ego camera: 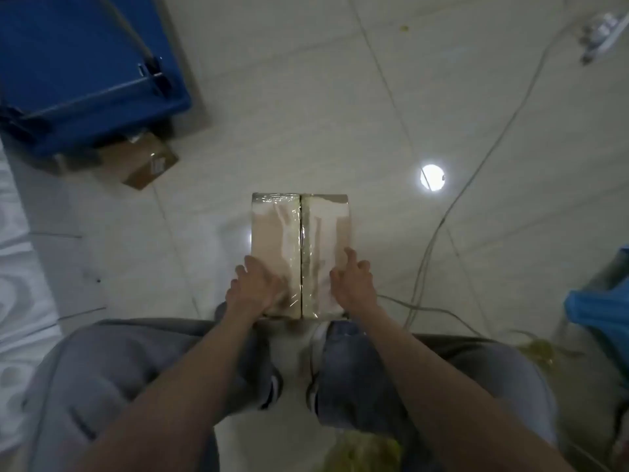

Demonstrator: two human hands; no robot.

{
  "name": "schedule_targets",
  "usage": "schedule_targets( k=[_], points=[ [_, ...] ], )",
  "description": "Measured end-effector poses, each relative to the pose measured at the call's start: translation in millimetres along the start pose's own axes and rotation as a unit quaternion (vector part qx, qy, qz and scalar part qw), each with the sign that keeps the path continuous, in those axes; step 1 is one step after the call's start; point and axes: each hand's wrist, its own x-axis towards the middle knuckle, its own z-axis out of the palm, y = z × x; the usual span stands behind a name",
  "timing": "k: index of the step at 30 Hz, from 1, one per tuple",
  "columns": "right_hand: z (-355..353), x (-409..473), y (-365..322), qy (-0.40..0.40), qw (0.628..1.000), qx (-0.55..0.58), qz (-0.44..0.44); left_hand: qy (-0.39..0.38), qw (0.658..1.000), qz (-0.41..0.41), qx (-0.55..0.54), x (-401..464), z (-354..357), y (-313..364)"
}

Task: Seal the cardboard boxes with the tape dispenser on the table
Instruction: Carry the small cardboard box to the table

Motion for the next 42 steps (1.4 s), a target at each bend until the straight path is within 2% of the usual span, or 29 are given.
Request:
schedule_targets(
  k=[4,6,10,12,16,22,30,36,42],
  points=[
    [29,20,23,-0.029,0.998,0.005,0.053,-0.041,0.995,-0.071,-0.063,32,36,-16],
    [39,24,23,-0.034,0.997,0.039,0.063,-0.022,0.993,-0.079,-0.088,41,49,-17],
    [45,39,23,0.027,0.997,0.074,0.018,0.051,0.992,-0.013,-0.111,60,47,-17],
    [42,52,27,0.052,0.988,0.142,0.027,0.079,0.986,0.031,-0.142,72,41,-22],
    [44,69,31,0.026,0.974,0.22,0.053,0.066,0.963,0.041,-0.258,84,36,-23],
    [34,72,7,0.067,0.963,0.257,0.042,0.092,0.957,0.075,-0.264,77,14,-5],
    [-74,43,-88,0.168,0.939,0.299,-0.011,0.163,0.937,0.17,-0.256,17,-123,84],
    [-194,-24,-180,0.24,0.922,0.3,-0.047,0.21,0.905,0.225,-0.294,-78,-242,156],
    [-320,-105,-260,0.294,0.911,0.279,-0.079,0.218,0.861,0.296,-0.351,-179,-349,216]
  ],
)
